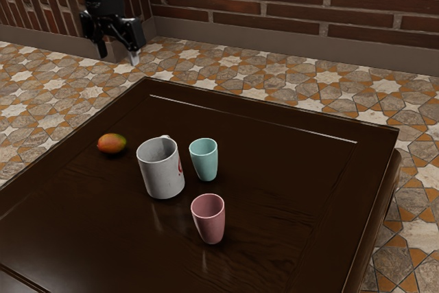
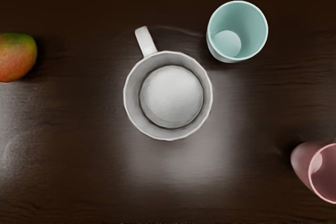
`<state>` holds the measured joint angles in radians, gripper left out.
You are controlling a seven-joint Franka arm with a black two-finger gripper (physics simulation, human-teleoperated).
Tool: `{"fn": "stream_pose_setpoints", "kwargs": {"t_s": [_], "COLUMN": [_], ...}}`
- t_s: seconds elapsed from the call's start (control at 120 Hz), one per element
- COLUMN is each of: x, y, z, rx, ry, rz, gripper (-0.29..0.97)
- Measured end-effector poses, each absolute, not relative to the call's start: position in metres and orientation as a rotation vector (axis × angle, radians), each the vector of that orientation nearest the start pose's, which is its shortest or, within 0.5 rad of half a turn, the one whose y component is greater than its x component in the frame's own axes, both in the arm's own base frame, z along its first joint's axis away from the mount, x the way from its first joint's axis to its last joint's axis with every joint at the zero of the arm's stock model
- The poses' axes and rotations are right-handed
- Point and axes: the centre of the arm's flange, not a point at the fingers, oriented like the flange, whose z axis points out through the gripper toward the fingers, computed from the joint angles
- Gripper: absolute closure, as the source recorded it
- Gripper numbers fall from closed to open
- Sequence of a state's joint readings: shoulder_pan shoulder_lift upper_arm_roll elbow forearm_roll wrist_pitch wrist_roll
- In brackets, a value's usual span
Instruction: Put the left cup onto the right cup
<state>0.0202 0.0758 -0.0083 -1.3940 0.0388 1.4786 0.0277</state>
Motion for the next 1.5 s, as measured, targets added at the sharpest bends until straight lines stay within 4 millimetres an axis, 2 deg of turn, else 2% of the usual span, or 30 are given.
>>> {"fn": "stream_pose_setpoints", "kwargs": {"t_s": [0.075, 0.133, 0.192, 0.267, 0.4, 0.458, 0.525, 0.633, 0.817, 0.908, 1.05, 1.308, 1.342, 1.5], "x": [0.57, 0.579, 0.601, 0.641, 0.699, 0.716, 0.727, 0.732, 0.726, 0.724, 0.723, 0.717, 0.718, 0.721], "y": [0.005, 0.002, 0.0, -0.002, -0.013, -0.027, -0.036, -0.052, -0.088, -0.095, -0.104, -0.102, -0.101, -0.099], "z": [0.654, 0.638, 0.606, 0.567, 0.53, 0.511, 0.485, 0.438, 0.383, 0.365, 0.348, 0.301, 0.299, 0.298], "rx": [-3.106, -3.102, -3.097, -3.091, -3.092, -3.101, -3.109, -3.124, -3.15, -3.156, -3.169, -3.175, -3.176, -3.174], "ry": [0.035, 0.03, 0.024, 0.022, 0.029, 0.056, 0.07, 0.101, 0.15, 0.143, 0.133, 0.085, 0.08, 0.065], "rz": [0.003, 0.048, 0.121, 0.174, 0.137, 0.124, 0.135, 0.188, 0.228, 0.219, 0.186, 0.194, 0.187, 0.146], "gripper": [0.0, 0.0, 0.0, 0.0, 0.0, 0.0, 0.0, 0.0, 0.0, 0.0, 0.0, 0.0, 0.05, 0.46]}}
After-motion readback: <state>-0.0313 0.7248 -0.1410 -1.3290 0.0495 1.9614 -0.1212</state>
